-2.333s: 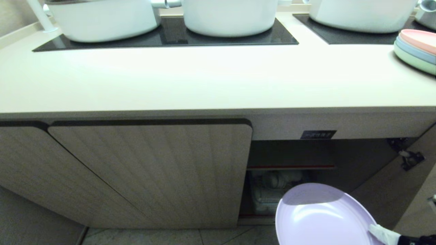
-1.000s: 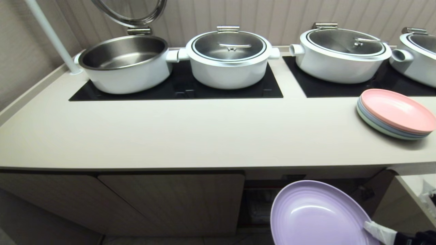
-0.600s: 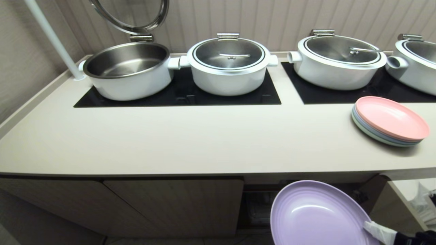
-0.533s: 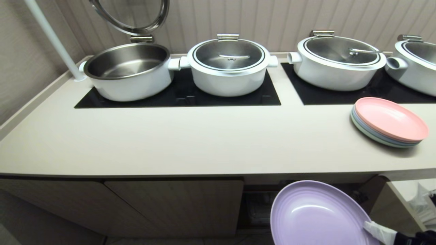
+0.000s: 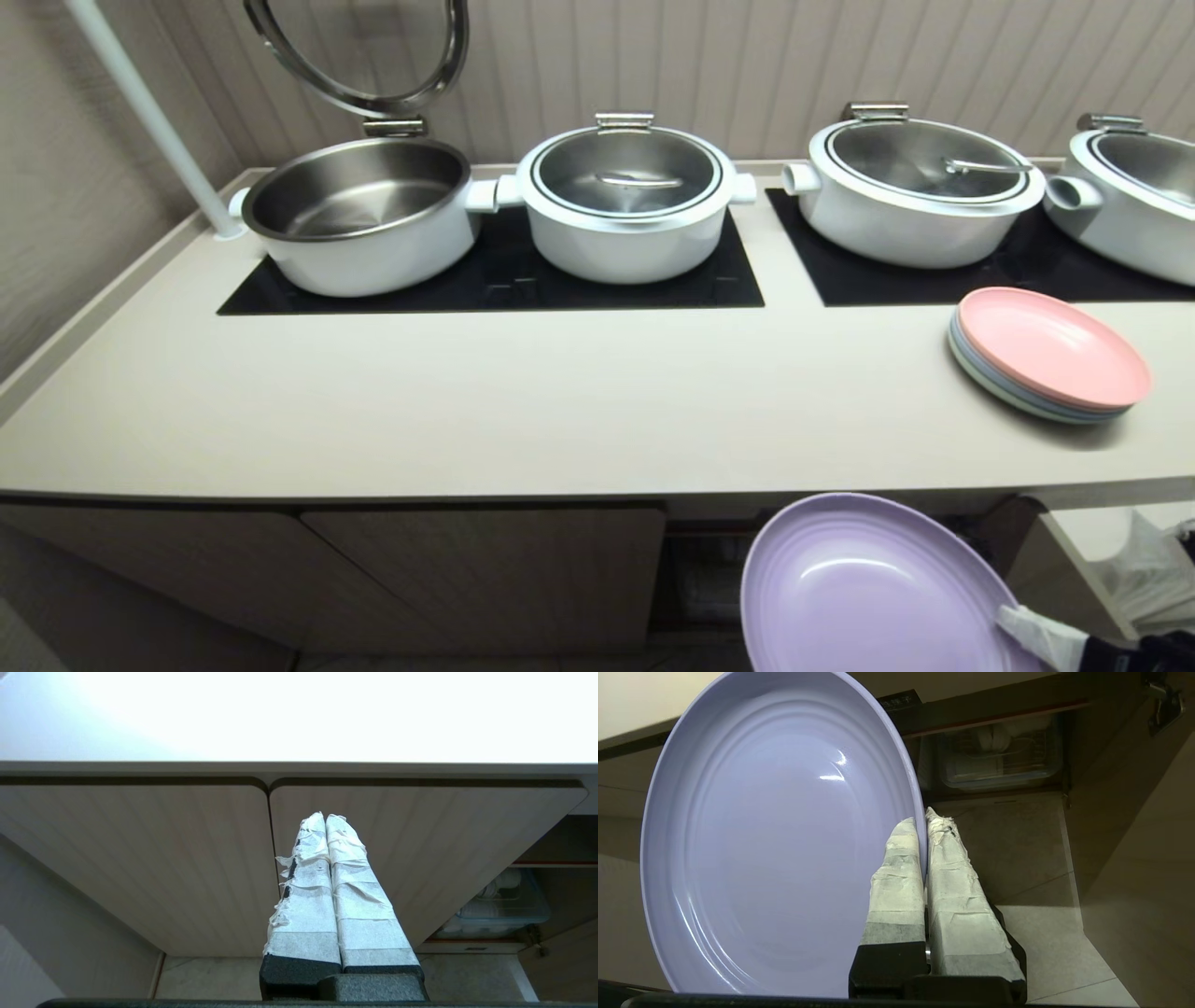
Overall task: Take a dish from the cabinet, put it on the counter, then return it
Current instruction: Place it on the table
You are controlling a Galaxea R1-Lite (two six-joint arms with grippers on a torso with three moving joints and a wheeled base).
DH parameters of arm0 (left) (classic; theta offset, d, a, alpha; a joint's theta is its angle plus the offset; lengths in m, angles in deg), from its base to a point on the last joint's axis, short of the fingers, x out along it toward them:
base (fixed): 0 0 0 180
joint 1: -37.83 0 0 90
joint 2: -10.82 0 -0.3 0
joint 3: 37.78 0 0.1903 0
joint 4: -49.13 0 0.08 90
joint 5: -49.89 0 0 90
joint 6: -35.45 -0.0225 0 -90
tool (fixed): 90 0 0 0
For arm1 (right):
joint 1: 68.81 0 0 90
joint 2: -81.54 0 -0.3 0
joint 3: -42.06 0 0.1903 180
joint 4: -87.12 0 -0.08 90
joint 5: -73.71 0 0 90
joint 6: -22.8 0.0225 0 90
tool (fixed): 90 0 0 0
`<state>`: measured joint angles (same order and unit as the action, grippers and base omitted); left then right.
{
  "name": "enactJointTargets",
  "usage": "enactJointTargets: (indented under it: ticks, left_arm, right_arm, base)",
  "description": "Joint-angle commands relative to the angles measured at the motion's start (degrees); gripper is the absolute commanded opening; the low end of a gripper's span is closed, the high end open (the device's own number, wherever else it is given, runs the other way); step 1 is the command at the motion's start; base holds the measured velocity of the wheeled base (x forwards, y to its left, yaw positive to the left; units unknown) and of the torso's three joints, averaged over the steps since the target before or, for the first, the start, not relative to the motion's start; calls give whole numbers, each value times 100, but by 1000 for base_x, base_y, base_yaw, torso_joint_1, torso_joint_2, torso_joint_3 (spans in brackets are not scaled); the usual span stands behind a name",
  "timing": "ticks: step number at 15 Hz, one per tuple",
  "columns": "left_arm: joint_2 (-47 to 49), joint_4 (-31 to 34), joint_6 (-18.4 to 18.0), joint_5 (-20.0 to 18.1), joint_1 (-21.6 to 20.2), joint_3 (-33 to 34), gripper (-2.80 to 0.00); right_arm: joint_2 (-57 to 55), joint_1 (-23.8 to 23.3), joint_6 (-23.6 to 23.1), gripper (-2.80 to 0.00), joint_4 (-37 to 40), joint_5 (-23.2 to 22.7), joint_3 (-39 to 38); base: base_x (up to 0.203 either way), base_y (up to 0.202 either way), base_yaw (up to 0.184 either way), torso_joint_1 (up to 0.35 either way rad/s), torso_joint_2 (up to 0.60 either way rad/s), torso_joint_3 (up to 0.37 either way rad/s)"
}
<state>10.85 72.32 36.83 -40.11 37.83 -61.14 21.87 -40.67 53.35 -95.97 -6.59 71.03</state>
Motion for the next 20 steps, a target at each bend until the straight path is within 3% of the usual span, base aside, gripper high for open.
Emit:
enactJointTargets:
  ticks: [1,11,20]
  left_arm:
    - [-2,0,3,0,0,0,-280]
    - [-2,1,3,0,0,0,-280]
    - [-2,1,3,0,0,0,-280]
  right_arm:
    - [-9,8,13,-280,-18,14,3]
    - [-154,96,45,-280,-6,14,58]
    - [-714,70,199,-280,144,-73,826]
  base:
    - [0,0,0,155,-303,-159]
    - [0,0,0,4,-10,-2]
    - [0,0,0,0,0,0]
